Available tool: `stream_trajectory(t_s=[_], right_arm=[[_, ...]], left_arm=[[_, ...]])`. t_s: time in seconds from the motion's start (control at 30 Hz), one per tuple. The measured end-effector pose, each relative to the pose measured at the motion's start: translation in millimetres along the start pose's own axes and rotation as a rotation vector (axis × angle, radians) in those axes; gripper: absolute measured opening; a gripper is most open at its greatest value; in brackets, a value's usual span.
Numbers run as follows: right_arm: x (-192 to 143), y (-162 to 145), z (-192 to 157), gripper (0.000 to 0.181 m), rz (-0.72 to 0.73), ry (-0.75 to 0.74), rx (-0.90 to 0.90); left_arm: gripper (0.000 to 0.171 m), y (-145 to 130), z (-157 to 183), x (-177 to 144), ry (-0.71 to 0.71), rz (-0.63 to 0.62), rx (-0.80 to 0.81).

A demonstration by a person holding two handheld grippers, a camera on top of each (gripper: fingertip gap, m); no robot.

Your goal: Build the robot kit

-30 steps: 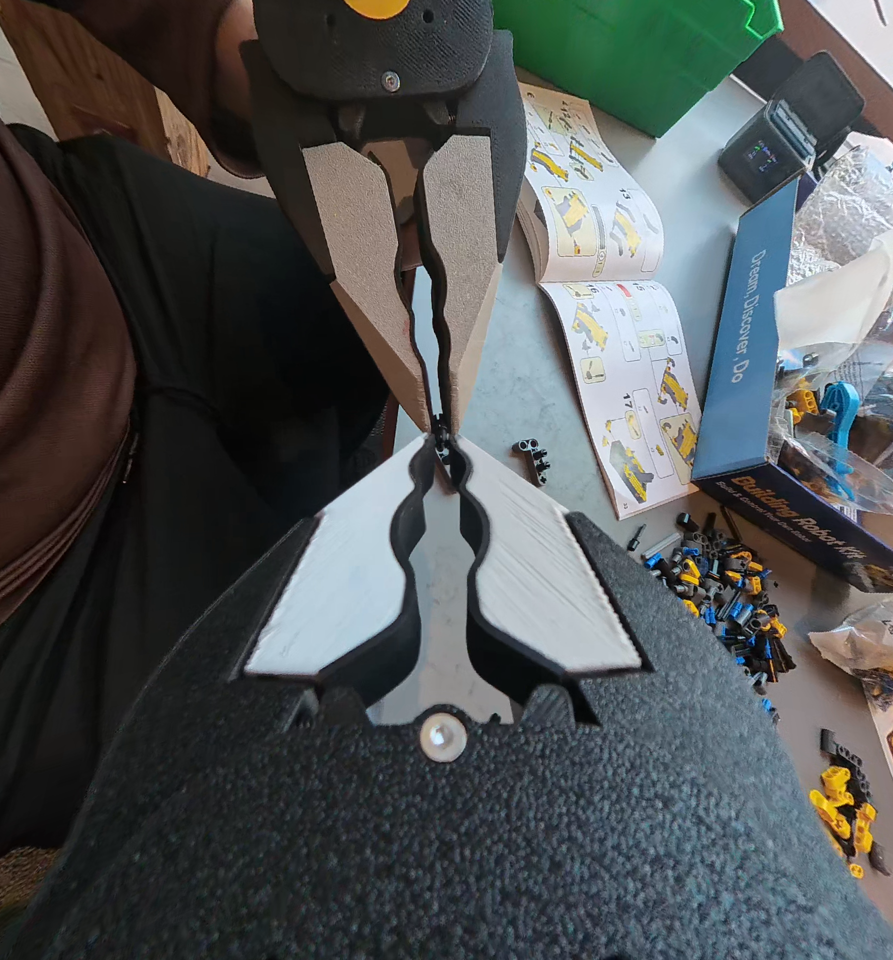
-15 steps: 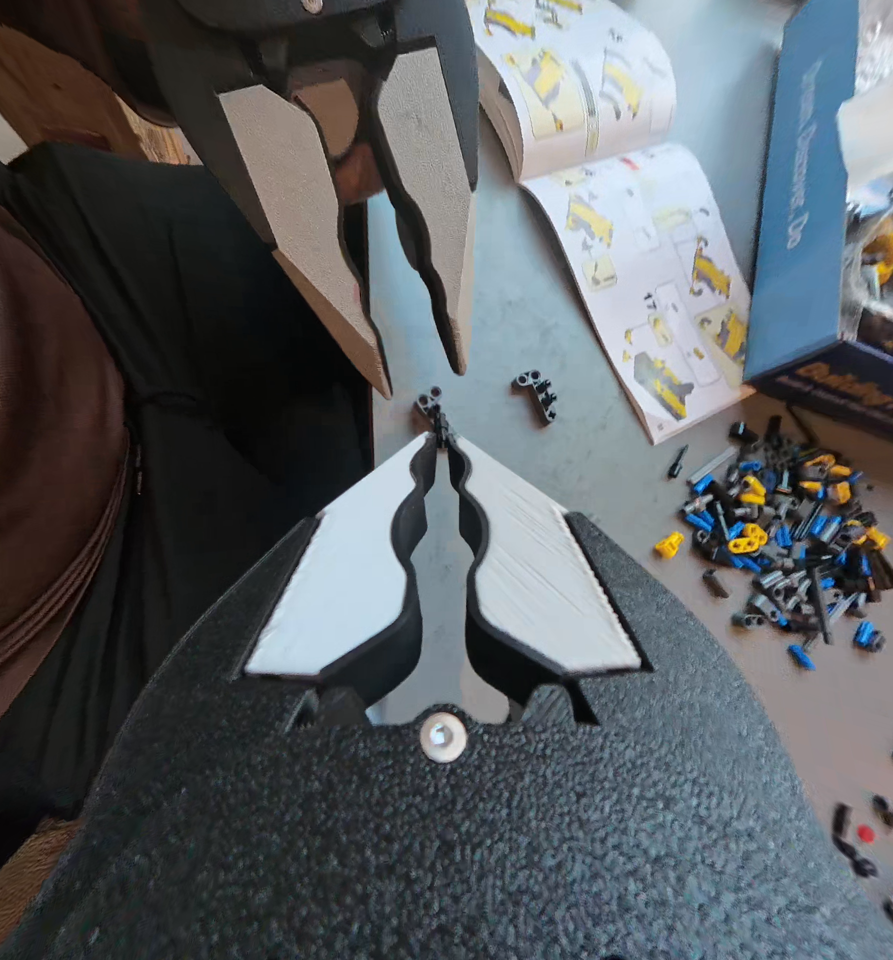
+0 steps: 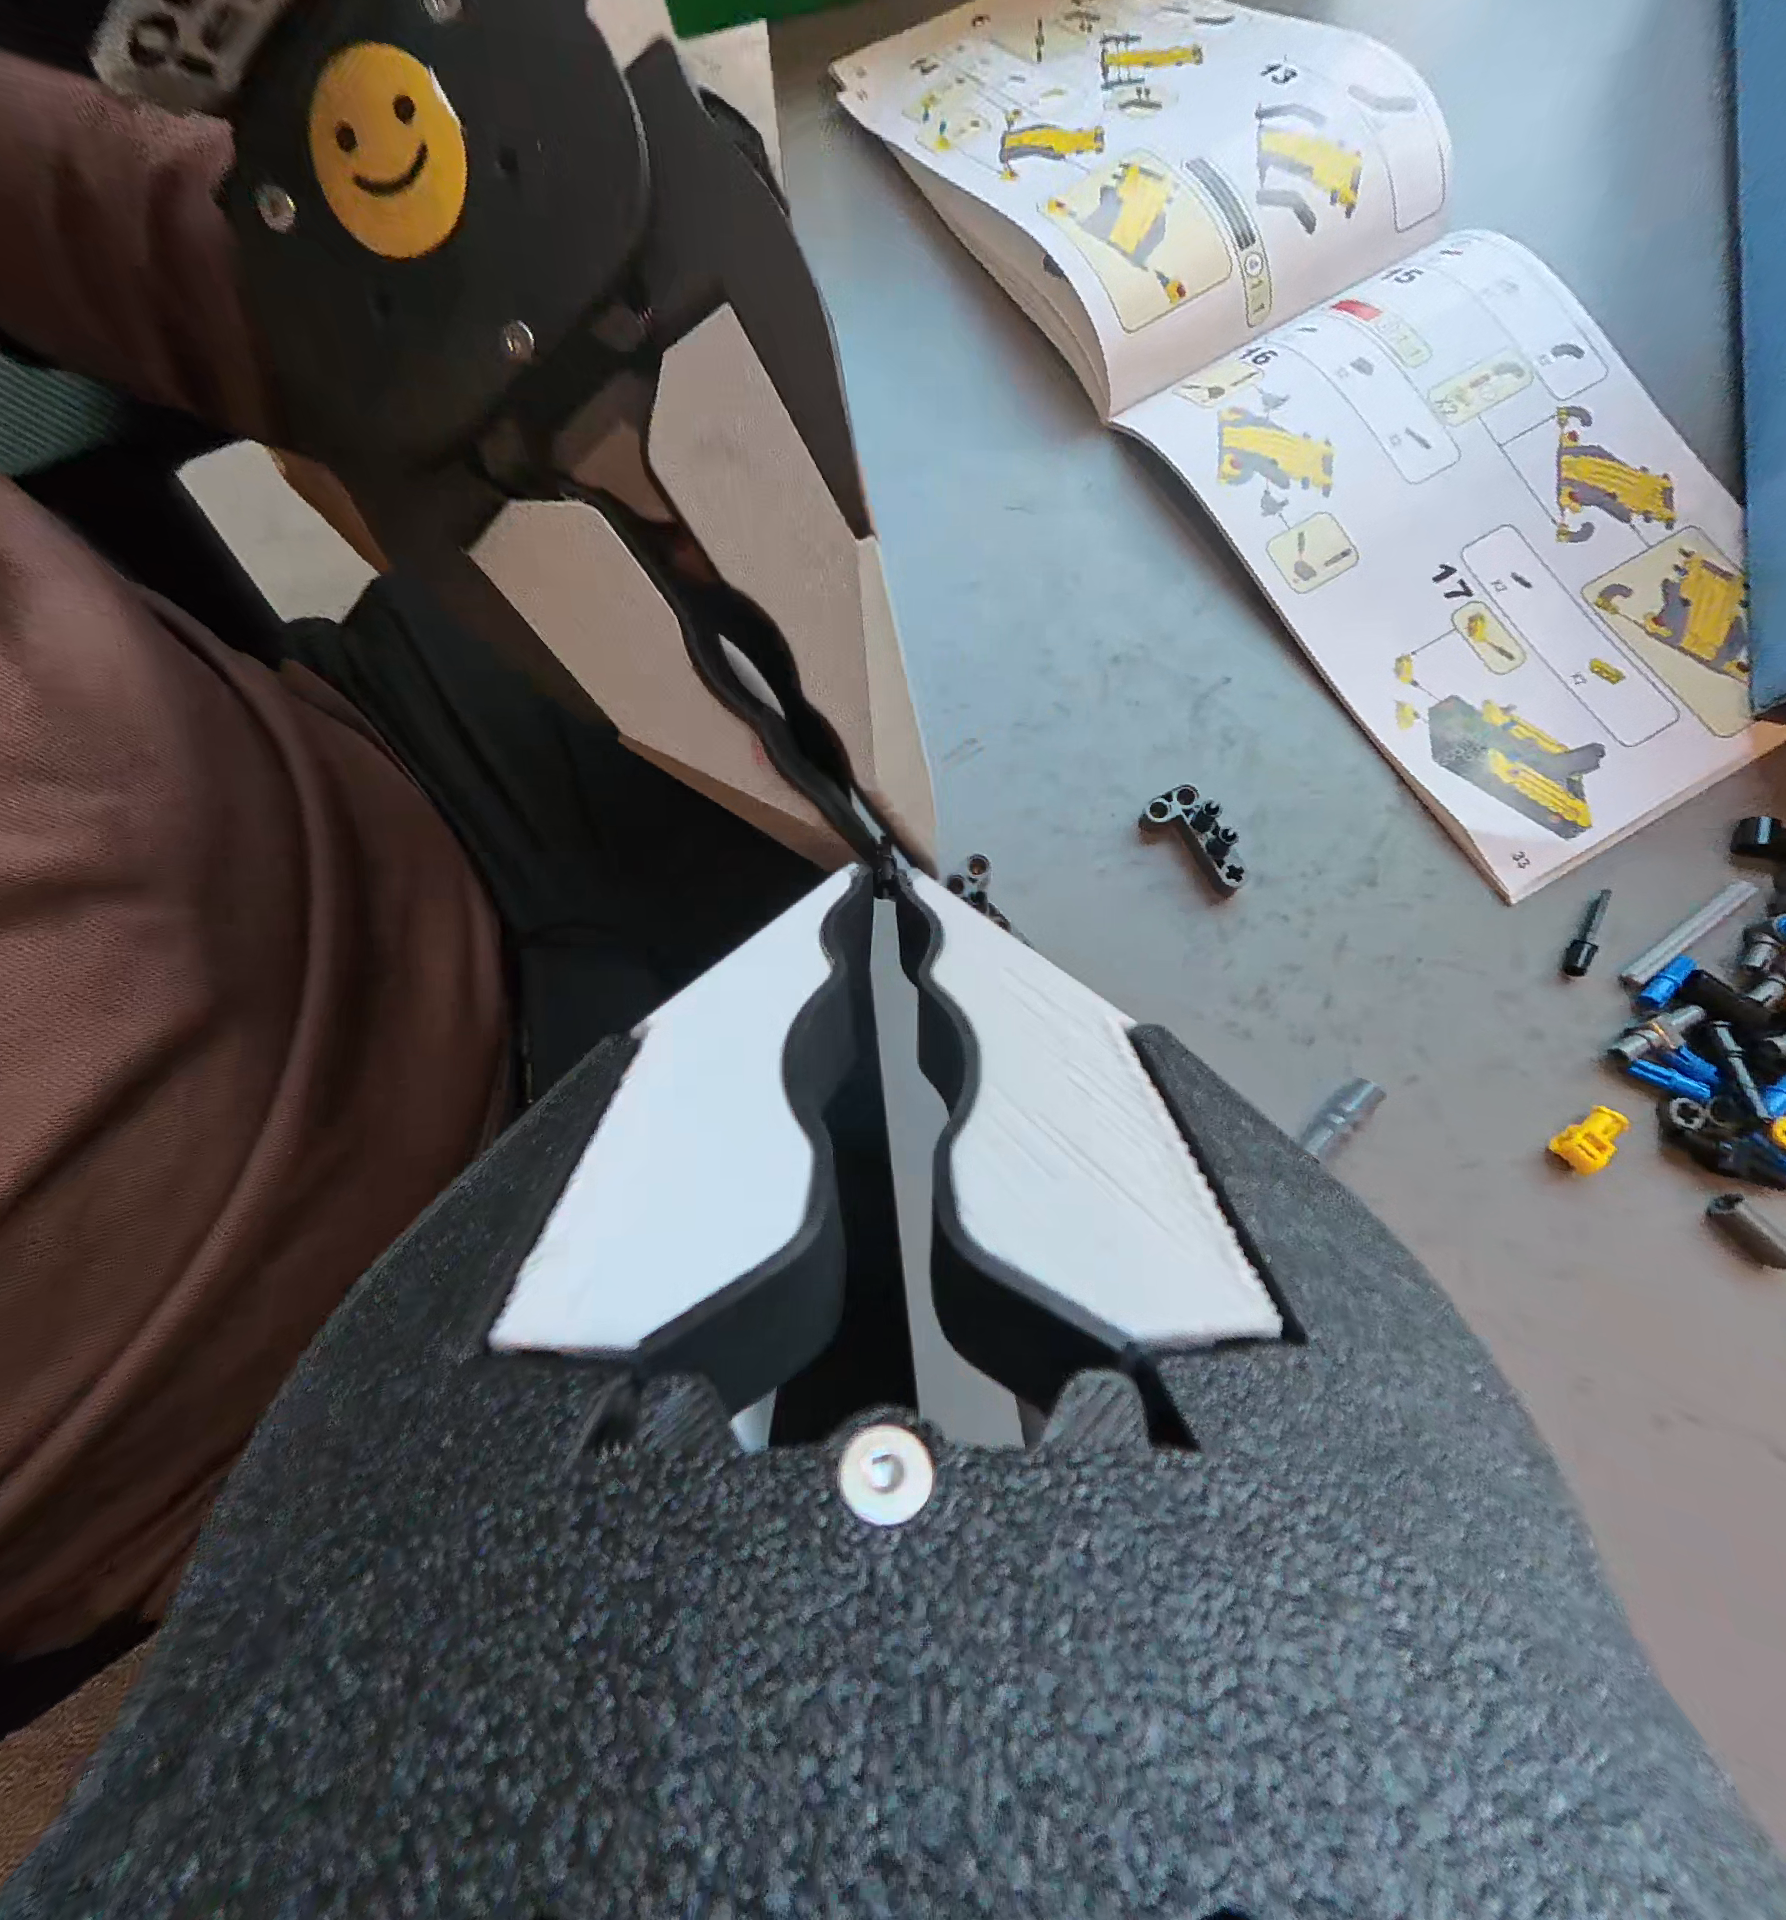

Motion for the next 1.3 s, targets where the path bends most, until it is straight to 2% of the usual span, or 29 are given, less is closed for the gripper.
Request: stream_trajectory(t_s=[0.17,0.5,0.57,0.73,0.8,0.9,1.1,1.17,1.3], right_arm=[[-5,3,-1,0.003,0.025,0.018,0.030],[-1,6,-1,0.003,0.059,0.013,0.041],[-5,12,-1,0.004,0.125,0.030,0.049],[-15,23,-3,0.005,0.278,0.129,0.099],[-19,25,-1,0.020,0.319,0.113,0.092],[-27,25,-4,0.017,0.349,0.147,0.068],[-20,21,-7,0.015,0.288,0.116,0.020],[-18,21,-9,0.004,0.284,0.121,0.018],[-18,21,-9,0.004,0.285,0.115,0.019]], left_arm=[[0.000,3,0,-1,0.024,0.025,0.019],[0.001,3,-3,0,0.003,0.070,-0.129],[0.001,4,-7,-3,0.006,0.122,-0.210],[0.001,11,-18,-14,-0.019,0.344,-0.397],[0.001,12,-19,-17,-0.012,0.361,-0.400],[0.001,13,-20,-18,0.010,0.357,-0.376],[0.001,15,-16,-17,0.012,0.343,-0.332],[0.001,17,-15,-18,0.003,0.357,-0.328],[0.001,17,-15,-18,-0.010,0.356,-0.346]])
Point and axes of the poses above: each gripper's, where its closed fingertips meet, x out along the fingers, y out of its top, z = x × y across the jaws, the point moved 7 cm from there along -x, back along the fingers, and after that the axes turned 12 degrees about x, right-handed, at the moved point
